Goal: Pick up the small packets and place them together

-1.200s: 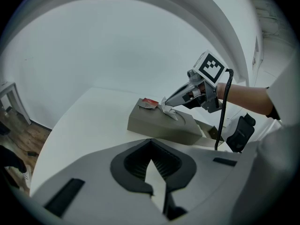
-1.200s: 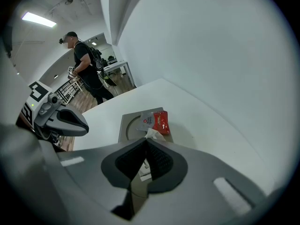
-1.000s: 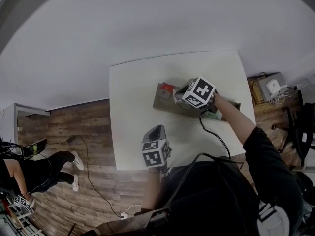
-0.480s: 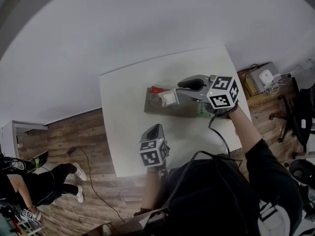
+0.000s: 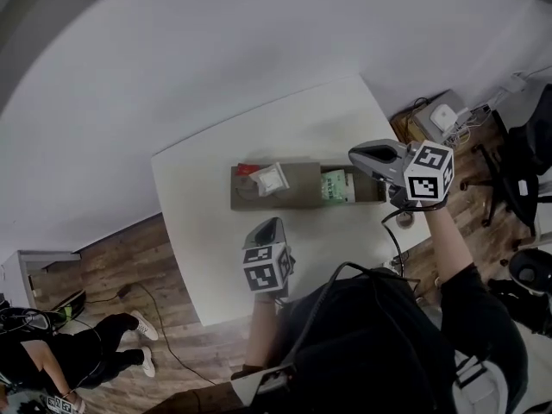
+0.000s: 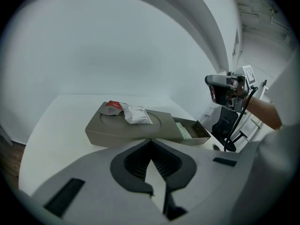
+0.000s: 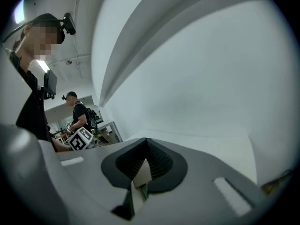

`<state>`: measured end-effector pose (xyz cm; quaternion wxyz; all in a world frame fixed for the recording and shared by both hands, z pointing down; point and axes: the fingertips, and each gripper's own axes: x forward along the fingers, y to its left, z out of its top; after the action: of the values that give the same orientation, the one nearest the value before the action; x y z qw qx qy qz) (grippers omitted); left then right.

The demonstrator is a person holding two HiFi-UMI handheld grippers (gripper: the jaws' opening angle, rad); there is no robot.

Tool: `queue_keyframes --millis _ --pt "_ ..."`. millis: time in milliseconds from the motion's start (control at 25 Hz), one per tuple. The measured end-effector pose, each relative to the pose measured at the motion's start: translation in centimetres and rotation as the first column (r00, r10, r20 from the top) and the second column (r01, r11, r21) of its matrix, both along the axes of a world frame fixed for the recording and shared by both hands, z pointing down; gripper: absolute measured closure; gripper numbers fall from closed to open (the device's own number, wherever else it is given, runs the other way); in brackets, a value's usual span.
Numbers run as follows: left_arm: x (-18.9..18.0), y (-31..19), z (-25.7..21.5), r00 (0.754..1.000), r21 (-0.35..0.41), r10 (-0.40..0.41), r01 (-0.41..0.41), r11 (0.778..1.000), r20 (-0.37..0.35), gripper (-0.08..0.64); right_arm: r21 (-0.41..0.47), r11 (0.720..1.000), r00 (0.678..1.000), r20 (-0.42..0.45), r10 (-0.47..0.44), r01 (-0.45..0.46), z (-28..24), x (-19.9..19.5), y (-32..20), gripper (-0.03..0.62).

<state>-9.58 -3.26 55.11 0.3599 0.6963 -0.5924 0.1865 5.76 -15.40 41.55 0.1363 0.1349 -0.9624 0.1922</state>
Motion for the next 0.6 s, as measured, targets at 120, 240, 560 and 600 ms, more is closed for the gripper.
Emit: queue_keyframes --millis 120,240,560,600 --pt "0.8 -0.3 0.0 1.000 0.001 0.023 -0.023 1.000 0.005 0.563 0.006 1.000 0.989 -0.146 0.007 -0.006 2.8 2.4 0.7 0.591" --pt "1.2 -0.4 -0.1 0.999 -0.001 0.035 -0.035 0.999 0.011 0.563 -0.015 0.999 0.962 -0.270 -0.032 0.029 5.6 3.9 1.9 0.591" --pt "0.5 -0.3 0.1 1.000 -0.011 0.007 -0.007 1.000 0.020 0.562 -0.101 0.971 0.819 -0.522 -0.237 0.216 11.9 4.6 3.9 0.581" --pt "0.3 -0.3 0.2 1.000 -0.013 0.001 -0.001 1.000 0.020 0.563 -0.107 0.962 0.787 -0.556 -0.266 0.249 12.6 4.7 4.0 0.578"
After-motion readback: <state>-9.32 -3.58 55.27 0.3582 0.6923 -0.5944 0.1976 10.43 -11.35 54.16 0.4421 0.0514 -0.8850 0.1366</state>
